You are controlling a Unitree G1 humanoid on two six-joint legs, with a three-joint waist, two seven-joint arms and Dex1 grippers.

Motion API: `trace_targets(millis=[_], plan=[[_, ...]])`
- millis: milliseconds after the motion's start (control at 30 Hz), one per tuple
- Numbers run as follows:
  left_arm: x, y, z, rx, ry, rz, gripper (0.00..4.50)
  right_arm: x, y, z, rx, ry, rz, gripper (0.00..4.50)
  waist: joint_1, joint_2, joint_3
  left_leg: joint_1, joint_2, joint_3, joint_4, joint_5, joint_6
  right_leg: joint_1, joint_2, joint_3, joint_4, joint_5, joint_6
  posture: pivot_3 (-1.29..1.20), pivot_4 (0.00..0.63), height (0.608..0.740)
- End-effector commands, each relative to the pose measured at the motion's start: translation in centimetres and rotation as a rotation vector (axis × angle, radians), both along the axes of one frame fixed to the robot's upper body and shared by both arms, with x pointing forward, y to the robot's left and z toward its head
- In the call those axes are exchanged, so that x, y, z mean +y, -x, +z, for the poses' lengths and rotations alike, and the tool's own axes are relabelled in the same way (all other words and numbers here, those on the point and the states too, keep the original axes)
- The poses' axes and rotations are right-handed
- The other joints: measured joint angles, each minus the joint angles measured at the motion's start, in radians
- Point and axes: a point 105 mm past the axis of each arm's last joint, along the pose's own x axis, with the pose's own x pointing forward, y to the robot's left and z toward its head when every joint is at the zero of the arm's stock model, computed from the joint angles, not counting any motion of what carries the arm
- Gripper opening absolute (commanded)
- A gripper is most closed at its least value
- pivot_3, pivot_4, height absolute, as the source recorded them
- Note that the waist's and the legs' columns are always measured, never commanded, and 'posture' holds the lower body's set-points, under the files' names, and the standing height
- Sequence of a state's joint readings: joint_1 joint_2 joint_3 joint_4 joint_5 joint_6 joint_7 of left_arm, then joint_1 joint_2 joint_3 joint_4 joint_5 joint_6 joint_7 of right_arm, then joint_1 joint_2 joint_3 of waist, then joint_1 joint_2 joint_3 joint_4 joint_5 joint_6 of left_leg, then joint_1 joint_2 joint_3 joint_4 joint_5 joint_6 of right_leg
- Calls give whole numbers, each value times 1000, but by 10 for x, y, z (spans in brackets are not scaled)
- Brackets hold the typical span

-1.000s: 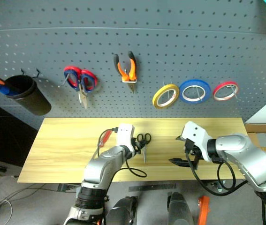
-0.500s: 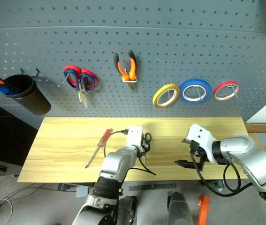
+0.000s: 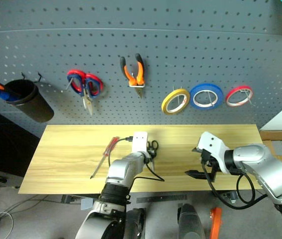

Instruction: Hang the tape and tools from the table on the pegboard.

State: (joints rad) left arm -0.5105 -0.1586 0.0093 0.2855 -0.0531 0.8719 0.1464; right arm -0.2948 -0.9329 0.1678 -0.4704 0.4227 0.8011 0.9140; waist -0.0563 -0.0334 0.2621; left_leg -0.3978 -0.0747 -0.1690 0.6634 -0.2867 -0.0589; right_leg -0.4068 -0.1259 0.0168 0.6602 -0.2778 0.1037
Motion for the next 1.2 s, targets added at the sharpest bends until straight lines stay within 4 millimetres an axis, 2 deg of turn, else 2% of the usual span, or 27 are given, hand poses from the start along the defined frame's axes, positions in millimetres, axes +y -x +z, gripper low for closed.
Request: trace_targets(millis=[33, 133, 233, 400, 567, 700, 733, 767, 867, 1000, 1133, 1200], plan=[[2, 10, -21, 90, 4, -29, 2355, 4, 2, 10, -32, -19, 21, 4500, 0, 0, 0, 0, 0, 0, 0, 0, 0, 0, 0, 0, 0, 0, 0, -160, 300, 740], [1, 11, -23, 100, 0, -59, 1224, 4, 1, 11, -32, -20, 22, 4500, 1, 0, 0, 0, 0, 0, 1, 0, 0, 1, 0, 0, 0, 0, 0, -162, 297, 740], [9, 10, -24, 97, -19, -68, 370, 5, 1, 11, -34, -23, 23, 4500, 0, 1, 0, 0, 0, 0, 1, 0, 0, 1, 0, 0, 0, 0, 0, -162, 295, 740], [26, 6, -19, 60, -19, -74, 350, 6, 1, 12, -39, -28, 22, 4500, -1, 1, 0, 1, 0, 0, 1, 0, 0, 1, 0, 0, 0, 0, 0, -157, 288, 740], [49, 0, -3, -74, -66, -107, 350, 11, -1, 17, -60, -47, 23, 4500, -8, 1, -1, 2, 0, 0, 0, 0, 0, 1, 0, 0, 1, 0, 0, -156, 288, 740], [64, 4, 10, -145, -75, -122, 350, 18, -3, 24, -85, -72, 31, 4500, -7, 1, 0, 1, 0, 0, 0, 0, 0, 0, 0, 0, 0, 0, 0, -156, 289, 740], [66, 5, 12, -159, -79, -129, 320, 19, -3, 26, -89, -76, 32, 4500, -5, 1, 0, 1, 0, -1, 0, 0, 0, 0, 0, 0, 0, 0, 0, -156, 289, 740], [70, 7, 16, -175, -76, -120, 48, 20, -3, 28, -96, -81, 33, 4500, -3, 1, 0, 0, 0, -1, 0, 0, 0, 0, 0, 0, 0, 0, 0, -156, 289, 740], [79, 10, 30, -237, -58, -107, 15, 24, -4, 33, -116, -90, 41, 4500, 0, 2, 0, -1, 0, -1, 0, 0, 0, -1, 0, 0, -1, 0, 0, -154, 287, 740], [86, 15, 41, -283, -49, -106, 15, 27, -4, 39, -131, -102, 45, 4500, 2, 2, 0, -2, 0, -2, 0, 0, 0, -1, -1, -1, -1, 0, 0, -153, 287, 740], [83, 18, 45, -297, -46, -149, 15, 27, -5, 40, -135, -103, 42, 4500, 1, 2, 0, -1, 0, -1, -1, 0, 0, -1, -1, -1, -1, 0, 0, -150, 284, 740], [78, 20, 46, -287, -8, -173, 368, 27, -5, 40, -134, -102, 42, 4500, 0, 2, 0, -1, 0, -1, -1, 0, 0, -1, -1, -1, -1, 0, 0, -146, 282, 740]])
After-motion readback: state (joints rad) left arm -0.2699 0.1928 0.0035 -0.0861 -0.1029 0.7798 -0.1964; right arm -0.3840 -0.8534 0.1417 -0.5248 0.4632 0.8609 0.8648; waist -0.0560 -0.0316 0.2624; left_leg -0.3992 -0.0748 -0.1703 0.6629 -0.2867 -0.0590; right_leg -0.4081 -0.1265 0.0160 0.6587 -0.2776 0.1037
